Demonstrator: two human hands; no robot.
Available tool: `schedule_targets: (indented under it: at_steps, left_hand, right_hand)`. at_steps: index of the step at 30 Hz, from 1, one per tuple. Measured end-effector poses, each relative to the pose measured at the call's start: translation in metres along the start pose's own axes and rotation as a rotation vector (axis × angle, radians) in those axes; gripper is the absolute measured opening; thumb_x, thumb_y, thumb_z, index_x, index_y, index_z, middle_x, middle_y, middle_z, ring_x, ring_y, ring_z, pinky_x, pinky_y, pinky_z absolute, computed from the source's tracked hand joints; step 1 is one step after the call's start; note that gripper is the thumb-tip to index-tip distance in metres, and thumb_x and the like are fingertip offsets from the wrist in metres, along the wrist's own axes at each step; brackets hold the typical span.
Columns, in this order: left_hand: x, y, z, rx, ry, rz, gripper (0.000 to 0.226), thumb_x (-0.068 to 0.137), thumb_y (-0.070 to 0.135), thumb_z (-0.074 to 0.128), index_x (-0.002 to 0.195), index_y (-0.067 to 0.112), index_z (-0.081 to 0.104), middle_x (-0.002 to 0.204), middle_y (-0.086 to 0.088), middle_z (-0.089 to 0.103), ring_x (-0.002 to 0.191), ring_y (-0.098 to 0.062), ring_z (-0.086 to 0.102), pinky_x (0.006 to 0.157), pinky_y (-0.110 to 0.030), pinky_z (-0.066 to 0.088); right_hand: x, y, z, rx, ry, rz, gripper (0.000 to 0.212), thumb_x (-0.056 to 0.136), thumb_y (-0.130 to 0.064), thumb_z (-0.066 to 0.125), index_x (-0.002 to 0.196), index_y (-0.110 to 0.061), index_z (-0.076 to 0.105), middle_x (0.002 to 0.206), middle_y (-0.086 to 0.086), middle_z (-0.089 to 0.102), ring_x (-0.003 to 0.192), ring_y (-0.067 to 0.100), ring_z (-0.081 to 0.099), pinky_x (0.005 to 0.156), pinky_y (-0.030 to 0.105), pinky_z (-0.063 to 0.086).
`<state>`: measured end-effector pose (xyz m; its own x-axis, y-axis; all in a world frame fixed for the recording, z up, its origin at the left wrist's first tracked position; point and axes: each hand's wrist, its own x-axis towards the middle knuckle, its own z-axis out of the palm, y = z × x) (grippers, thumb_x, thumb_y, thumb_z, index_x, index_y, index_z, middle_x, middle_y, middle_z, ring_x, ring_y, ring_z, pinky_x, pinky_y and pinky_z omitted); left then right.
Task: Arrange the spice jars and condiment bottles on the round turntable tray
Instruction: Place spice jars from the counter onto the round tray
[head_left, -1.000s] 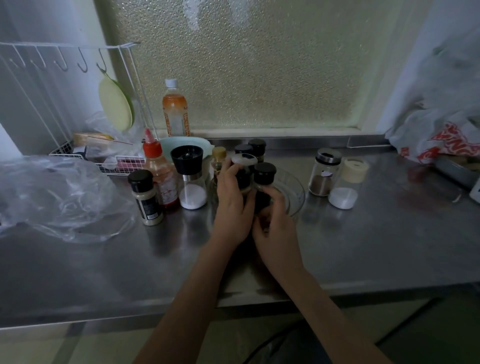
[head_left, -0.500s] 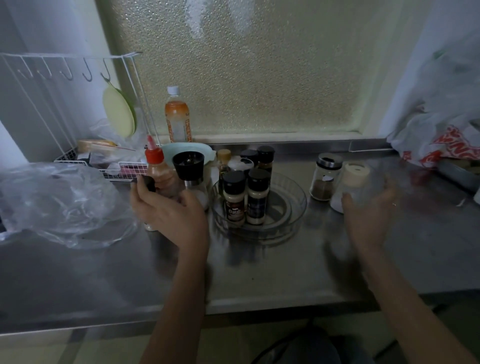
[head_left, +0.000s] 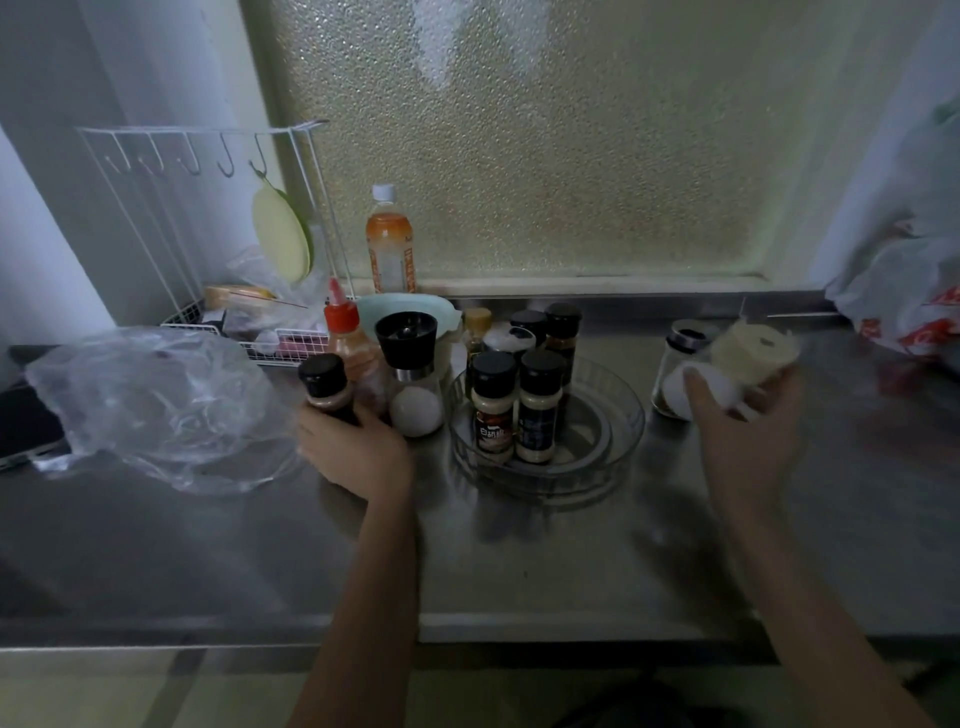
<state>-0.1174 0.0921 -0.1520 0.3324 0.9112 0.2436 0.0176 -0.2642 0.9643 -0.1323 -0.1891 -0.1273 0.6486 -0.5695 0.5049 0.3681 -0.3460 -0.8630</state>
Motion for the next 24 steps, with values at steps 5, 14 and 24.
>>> schedule_targets:
  at_steps: [5, 14, 24]
  left_hand:
    - [-0.021, 0.021, -0.013, -0.235, -0.085, 0.268, 0.042, 0.084, 0.024, 0.064, 0.120, 0.005, 0.051, 0.114, -0.015, 0.060, 0.106, -0.029, 0.057, 0.087, -0.038, 0.046]
    - [-0.034, 0.027, -0.004, -0.359, -0.500, 0.366, 0.035, 0.079, 0.011, 0.073, 0.112, 0.008, 0.062, 0.107, -0.001, 0.053, 0.097, 0.006, 0.054, 0.084, -0.015, 0.047]
    - [-0.036, 0.016, 0.005, -0.193, -0.743, 0.355, 0.019, 0.089, 0.010, 0.060, 0.106, 0.017, 0.063, 0.087, 0.015, 0.064, 0.078, 0.017, 0.056, 0.068, -0.004, 0.042]
  right_hand:
    - [-0.013, -0.019, 0.036, -0.017, -0.353, 0.022, 0.053, 0.073, -0.027, 0.078, 0.120, -0.020, 0.053, 0.111, -0.005, 0.061, 0.095, 0.013, 0.061, 0.073, 0.016, 0.047]
    - [-0.038, -0.003, 0.050, -0.132, -0.507, 0.025, 0.053, 0.077, -0.035, 0.073, 0.121, -0.017, 0.051, 0.122, 0.000, 0.061, 0.102, 0.014, 0.057, 0.084, 0.035, 0.050]
    - [-0.049, 0.001, 0.043, -0.150, -0.536, -0.024, 0.055, 0.082, -0.035, 0.068, 0.129, -0.021, 0.044, 0.125, 0.000, 0.058, 0.106, 0.013, 0.056, 0.077, 0.018, 0.040]
